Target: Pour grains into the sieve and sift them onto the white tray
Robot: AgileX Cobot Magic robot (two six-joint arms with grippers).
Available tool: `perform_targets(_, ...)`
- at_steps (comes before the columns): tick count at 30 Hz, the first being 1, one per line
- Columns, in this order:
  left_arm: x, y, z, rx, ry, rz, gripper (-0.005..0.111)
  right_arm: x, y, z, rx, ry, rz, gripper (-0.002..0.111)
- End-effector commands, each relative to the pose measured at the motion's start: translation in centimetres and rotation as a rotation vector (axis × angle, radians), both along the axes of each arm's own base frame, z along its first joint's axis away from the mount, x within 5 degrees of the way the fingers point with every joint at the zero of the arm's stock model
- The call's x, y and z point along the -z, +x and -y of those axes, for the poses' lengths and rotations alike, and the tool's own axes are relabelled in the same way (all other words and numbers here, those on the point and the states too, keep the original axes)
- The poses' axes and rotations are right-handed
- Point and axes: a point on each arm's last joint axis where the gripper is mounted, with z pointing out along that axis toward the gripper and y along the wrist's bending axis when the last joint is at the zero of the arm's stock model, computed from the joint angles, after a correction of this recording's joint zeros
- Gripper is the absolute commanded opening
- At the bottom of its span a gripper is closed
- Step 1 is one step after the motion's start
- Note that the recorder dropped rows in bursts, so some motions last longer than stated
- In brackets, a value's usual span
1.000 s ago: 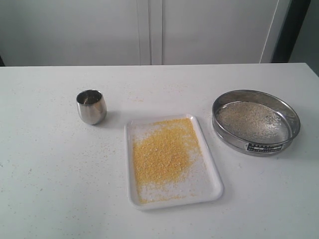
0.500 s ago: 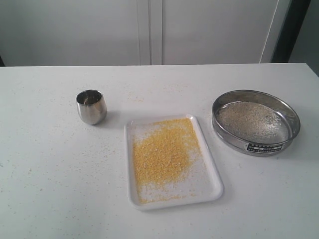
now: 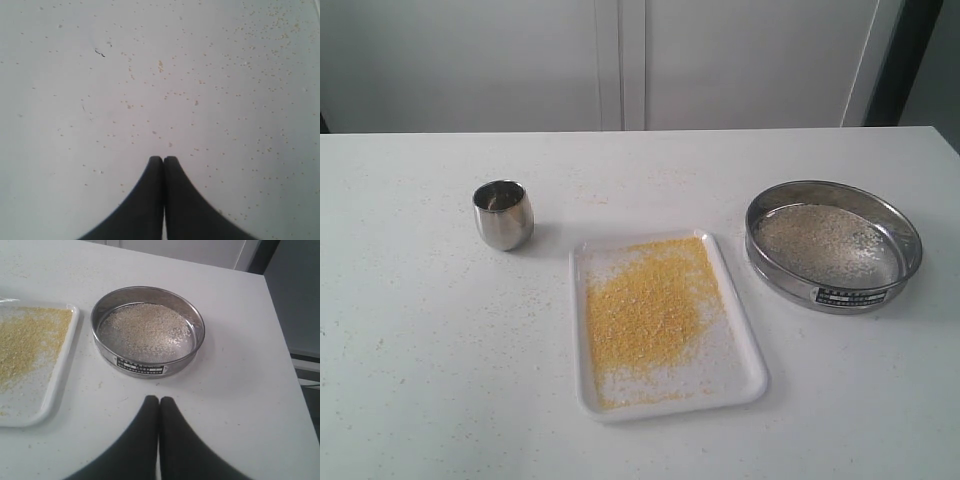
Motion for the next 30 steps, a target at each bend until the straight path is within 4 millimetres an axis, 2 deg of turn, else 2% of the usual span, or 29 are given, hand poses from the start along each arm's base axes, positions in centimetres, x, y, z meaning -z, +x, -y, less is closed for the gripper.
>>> perform_targets(1, 0.1, -0.3, 0.1, -0.002, -0.010, -0.009, 0.000, 0.4, -1.4, 0.2, 0.002, 0.010, 0.079, 0.000)
perform_targets(7, 0.1, -0.3, 0.1, -0.002, -0.010, -0.009, 0.000, 0.9, -2.9, 0.3, -0.004, 0.025, 0.223, 0.000)
perform_targets(14, 0.1, -0.3, 0.1, -0.002, -0.010, -0.009, 0.000, 1.7, -3.4, 0.3, -0.010, 0.036, 0.329, 0.000)
perform_targets(27, 0.1, -0.3, 0.1, -0.002, -0.010, -0.009, 0.000, 5.9, -2.0, 0.1, -0.014, 0.024, 0.232, 0.000)
perform_targets(30, 0.1, -0.3, 0.1, -0.002, -0.010, -0.009, 0.000, 6.4, -1.7, 0.1, -0.019, 0.026, 0.257, 0.000)
